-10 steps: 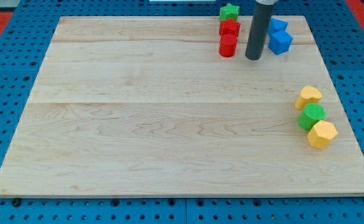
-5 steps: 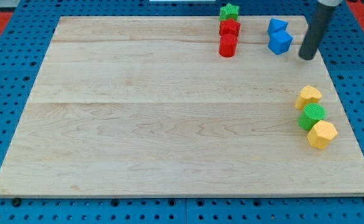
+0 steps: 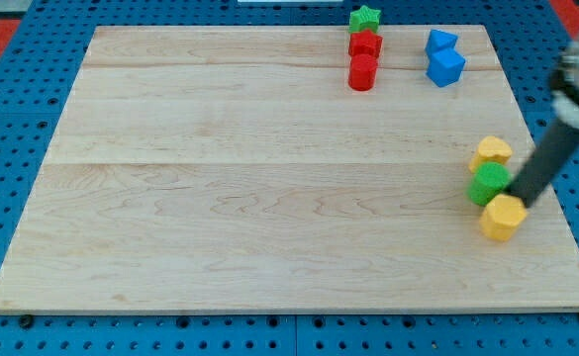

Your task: Separate green circle from the yellow heart and yellow hexagon

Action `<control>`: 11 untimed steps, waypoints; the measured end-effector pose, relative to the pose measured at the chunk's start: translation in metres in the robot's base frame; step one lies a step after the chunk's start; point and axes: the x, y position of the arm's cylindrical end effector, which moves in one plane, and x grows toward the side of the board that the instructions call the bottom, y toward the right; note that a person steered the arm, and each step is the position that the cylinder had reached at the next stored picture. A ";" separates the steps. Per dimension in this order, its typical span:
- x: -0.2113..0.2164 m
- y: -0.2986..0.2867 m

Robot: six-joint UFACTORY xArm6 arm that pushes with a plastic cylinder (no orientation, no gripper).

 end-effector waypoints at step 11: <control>-0.140 -0.099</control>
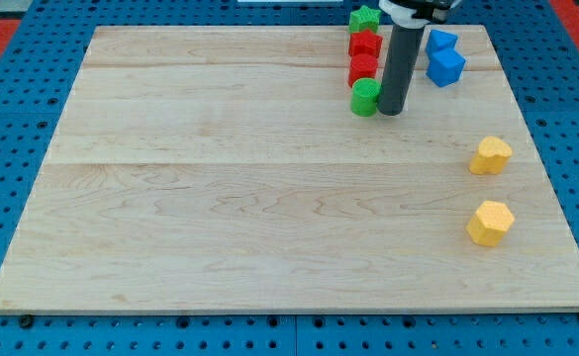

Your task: Separate green circle from the yellow heart and yellow hexagon

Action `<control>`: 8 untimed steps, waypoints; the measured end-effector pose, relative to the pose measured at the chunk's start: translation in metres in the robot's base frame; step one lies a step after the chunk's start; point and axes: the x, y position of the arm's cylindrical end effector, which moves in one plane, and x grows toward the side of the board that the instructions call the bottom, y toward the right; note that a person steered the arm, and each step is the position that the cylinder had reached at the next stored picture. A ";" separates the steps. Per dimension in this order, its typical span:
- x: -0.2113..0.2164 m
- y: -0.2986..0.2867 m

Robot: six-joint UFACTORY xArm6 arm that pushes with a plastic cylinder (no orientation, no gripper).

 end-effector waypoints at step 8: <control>0.150 0.043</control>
